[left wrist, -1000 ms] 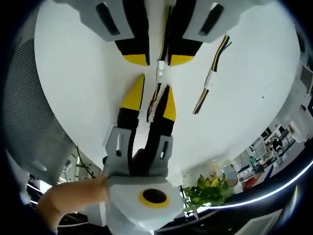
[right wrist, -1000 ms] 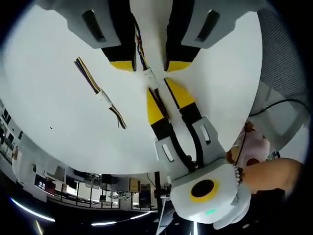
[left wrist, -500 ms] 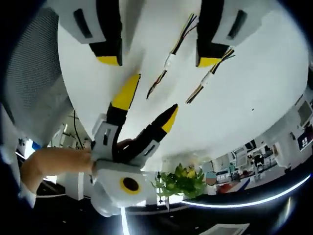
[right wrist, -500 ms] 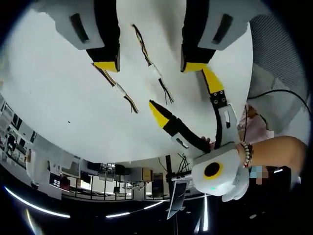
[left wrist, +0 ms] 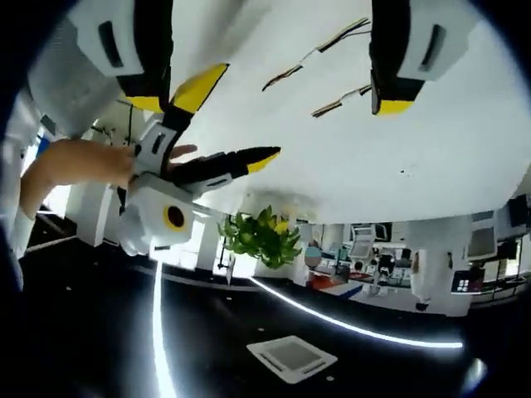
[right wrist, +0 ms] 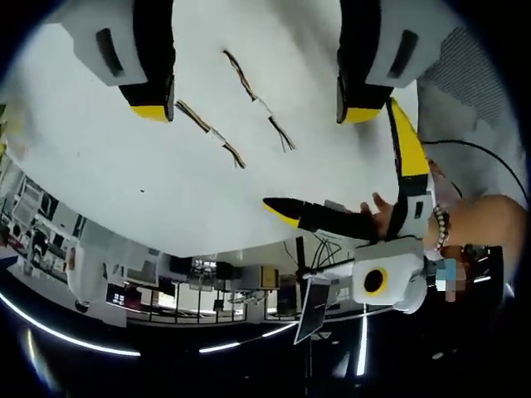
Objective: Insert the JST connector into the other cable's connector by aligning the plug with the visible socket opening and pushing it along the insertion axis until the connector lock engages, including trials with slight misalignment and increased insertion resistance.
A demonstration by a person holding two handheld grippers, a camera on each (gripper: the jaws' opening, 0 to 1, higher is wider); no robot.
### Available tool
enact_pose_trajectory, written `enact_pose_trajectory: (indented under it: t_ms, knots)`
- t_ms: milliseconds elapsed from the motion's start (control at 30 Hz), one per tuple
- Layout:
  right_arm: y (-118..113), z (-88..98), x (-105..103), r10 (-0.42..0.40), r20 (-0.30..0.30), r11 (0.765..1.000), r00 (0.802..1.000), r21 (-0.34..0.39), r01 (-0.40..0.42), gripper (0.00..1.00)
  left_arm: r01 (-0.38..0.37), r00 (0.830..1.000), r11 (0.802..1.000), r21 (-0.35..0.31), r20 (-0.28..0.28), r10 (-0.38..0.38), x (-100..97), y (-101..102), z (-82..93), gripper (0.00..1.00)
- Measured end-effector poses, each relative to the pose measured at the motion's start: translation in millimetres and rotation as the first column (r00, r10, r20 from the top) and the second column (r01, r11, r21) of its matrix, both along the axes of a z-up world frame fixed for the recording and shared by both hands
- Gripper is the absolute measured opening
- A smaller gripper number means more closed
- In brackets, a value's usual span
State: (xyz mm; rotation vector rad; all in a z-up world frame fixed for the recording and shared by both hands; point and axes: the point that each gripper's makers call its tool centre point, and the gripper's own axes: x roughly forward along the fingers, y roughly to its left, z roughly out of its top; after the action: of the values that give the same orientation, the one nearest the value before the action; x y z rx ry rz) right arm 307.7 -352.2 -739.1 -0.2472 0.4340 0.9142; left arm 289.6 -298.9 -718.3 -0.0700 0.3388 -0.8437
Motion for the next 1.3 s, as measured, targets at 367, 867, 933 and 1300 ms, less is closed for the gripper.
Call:
enact_pose_trajectory:
  t_ms: [367,867,933,1300]
  knots:
    - [-37,32.8,-30,-0.153,-0.011,0.984,0.988,0.093,0.153,1.00,-0.229,0.973,0.971,-0.066,-0.028,0.227,-45.7,64,34.8,1.00]
    - [-103,21.9,-80,-0.315,0.029,0.947,0.949,0.073,0.313,0.93,-0.558,0.830,0.829,-0.042,-0.005,0.558,-124.6,172,27.5,1.00]
    - [-107,17.3,-92,-0.323,0.000,0.943,0.947,0.083,0.321,0.94,-0.603,0.798,0.797,-0.042,-0.050,0.601,-136.2,186,16.8,1.00]
    - [-137,6.9,-144,-0.398,-0.077,0.914,0.914,0.054,0.402,0.85,-0.618,0.782,0.785,-0.050,-0.143,0.606,-179.9,158,-14.3,1.00]
